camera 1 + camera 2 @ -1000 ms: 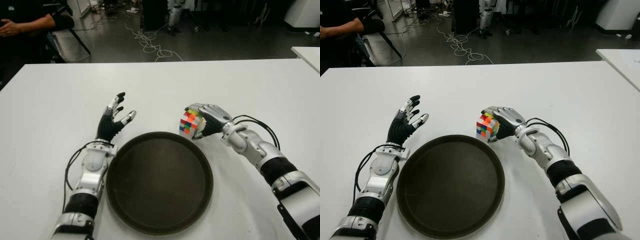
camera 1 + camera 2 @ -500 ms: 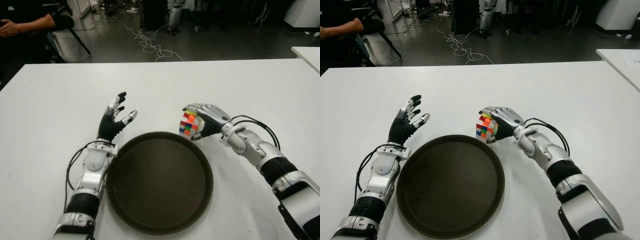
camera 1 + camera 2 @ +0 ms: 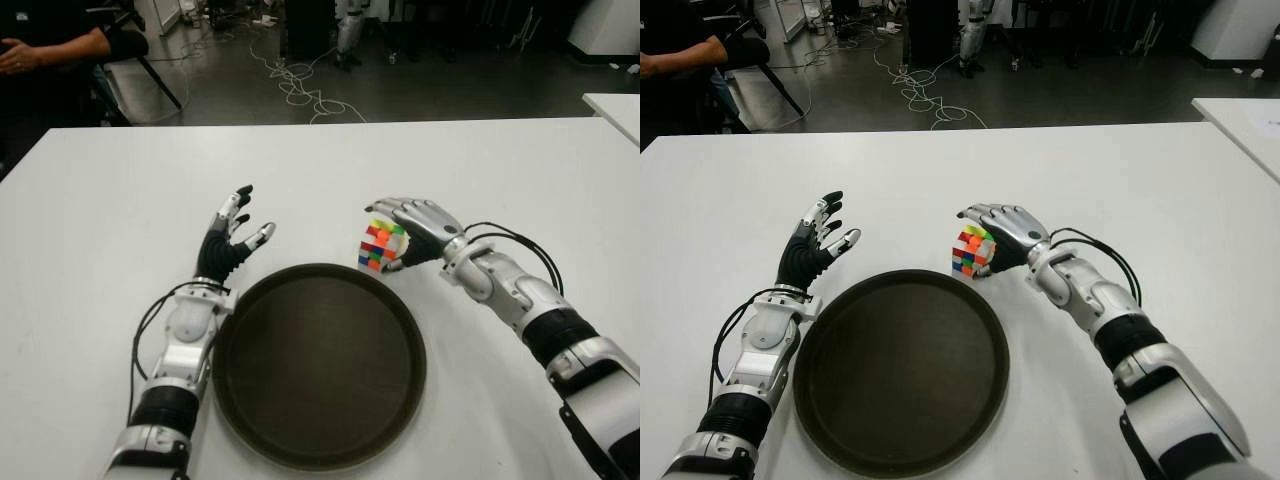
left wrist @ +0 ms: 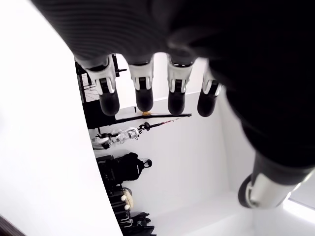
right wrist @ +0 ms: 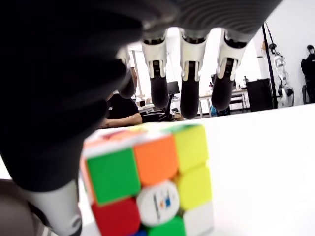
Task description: Pick up the Rubik's Cube and put it in the plate
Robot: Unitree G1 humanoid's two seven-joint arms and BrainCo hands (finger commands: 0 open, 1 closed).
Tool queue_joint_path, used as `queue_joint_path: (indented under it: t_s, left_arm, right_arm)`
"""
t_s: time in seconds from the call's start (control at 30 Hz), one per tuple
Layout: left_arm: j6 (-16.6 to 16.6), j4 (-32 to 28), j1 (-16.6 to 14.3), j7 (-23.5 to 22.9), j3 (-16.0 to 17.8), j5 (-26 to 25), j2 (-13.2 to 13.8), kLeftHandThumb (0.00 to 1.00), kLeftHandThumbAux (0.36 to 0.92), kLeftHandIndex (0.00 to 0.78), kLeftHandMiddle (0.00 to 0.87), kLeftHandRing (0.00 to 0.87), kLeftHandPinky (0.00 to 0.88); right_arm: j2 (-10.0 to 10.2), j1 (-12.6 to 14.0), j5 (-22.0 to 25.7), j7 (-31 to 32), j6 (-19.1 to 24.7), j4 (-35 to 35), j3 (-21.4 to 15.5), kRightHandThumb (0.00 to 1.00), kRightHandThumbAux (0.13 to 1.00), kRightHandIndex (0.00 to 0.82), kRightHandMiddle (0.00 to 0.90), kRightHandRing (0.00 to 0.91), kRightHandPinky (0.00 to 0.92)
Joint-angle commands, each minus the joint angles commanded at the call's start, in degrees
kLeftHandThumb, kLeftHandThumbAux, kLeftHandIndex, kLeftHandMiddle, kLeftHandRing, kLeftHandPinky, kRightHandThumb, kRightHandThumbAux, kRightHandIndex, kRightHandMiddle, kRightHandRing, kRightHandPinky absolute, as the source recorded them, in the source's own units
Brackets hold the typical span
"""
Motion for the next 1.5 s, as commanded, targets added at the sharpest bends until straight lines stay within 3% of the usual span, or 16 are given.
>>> queue_joint_path:
  t_s: [0.17,0.63,1.23,1.5]
  left_arm:
    - [0.4,-0.5,0.3,-0.1,0.1,-0.1,0.0,0.0,0.665,0.054,0.083,0.022,0.0]
    - [0.2,-1.0,0.5,-0.2,-0.2,0.3,0.3,0.0,0.615,0.06,0.091,0.031,0.001]
    - [0.0,-1.9,1.0,1.2,-0.2,0.9,-0.3,0.0,0.666,0.052,0.091,0.04,0.014]
    - [1.4,-3.0,1.3,0.8,-0.4,0.8,-0.2,0.0,0.623,0.058,0.093,0.034,0.003]
  right_arm:
    - [0.2,-0.4,0.0,-0.1,0.0,0.0,0.1,0.0,0.784,0.167,0.18,0.209,0.263]
    - [1.2,-0.5,0.5,0.3,0.2,0.6,0.3,0.0,0.798,0.175,0.188,0.208,0.241]
    - [2.5,-1.1,-0.1,-1.1,0.3,4.1,1.4,0.0,0.777,0.168,0.186,0.21,0.235]
    - [2.9,-1.3,-0.2,-1.7,0.1,4.7,2.1,0.0,0.768,0.169,0.188,0.208,0.236]
